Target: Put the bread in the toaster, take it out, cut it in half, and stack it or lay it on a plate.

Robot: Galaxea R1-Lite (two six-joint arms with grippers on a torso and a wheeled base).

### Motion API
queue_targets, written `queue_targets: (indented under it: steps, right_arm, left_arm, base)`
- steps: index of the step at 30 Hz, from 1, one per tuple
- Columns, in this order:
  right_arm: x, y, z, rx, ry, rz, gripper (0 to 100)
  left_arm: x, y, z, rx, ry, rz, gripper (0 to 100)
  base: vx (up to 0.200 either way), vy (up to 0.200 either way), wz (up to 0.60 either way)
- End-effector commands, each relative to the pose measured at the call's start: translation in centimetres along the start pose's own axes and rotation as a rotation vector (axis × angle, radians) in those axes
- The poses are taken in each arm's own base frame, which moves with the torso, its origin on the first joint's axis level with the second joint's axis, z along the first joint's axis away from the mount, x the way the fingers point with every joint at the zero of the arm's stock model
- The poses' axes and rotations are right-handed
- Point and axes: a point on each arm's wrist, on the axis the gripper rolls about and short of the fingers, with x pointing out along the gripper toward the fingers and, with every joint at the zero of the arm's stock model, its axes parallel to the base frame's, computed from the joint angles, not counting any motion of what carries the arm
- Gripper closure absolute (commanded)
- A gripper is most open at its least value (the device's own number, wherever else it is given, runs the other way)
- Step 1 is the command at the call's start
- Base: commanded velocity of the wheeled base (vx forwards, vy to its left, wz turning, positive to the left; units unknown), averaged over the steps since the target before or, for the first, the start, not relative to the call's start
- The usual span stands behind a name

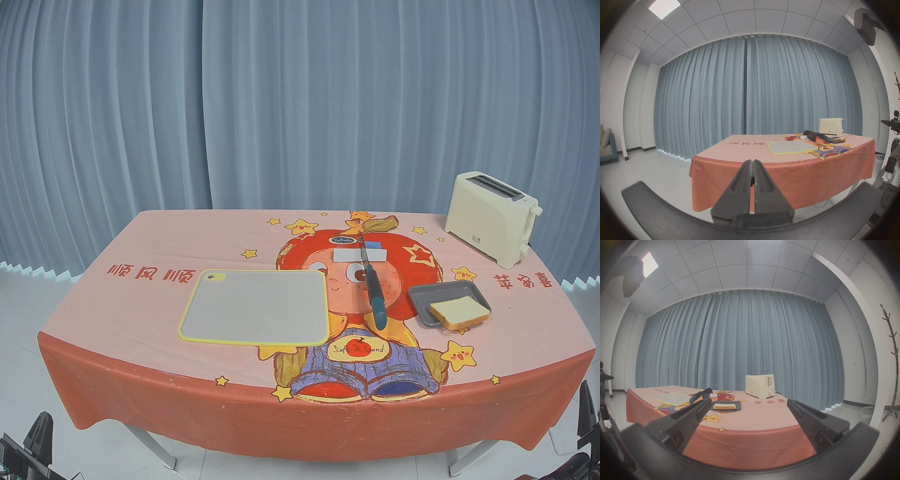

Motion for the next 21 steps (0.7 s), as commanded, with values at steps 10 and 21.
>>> queue_targets:
  steps: [10, 21]
  right_arm:
    - [-0.05, 0.10, -0.48, 0.018, -0.004, 0.050, 0]
    - [-0.11, 0.25, -0.87, 0.149, 0.054, 0.118, 0]
  left_arm:
    - [0.12, 0.00, -0.49, 0.000, 0.016, 0.000, 100]
    - [0.12, 0.00, -0.49, 0.000, 0.016, 0.000, 100]
  base:
    - [0.000, 0.000, 0.00]
    - [0.000, 0.000, 0.00]
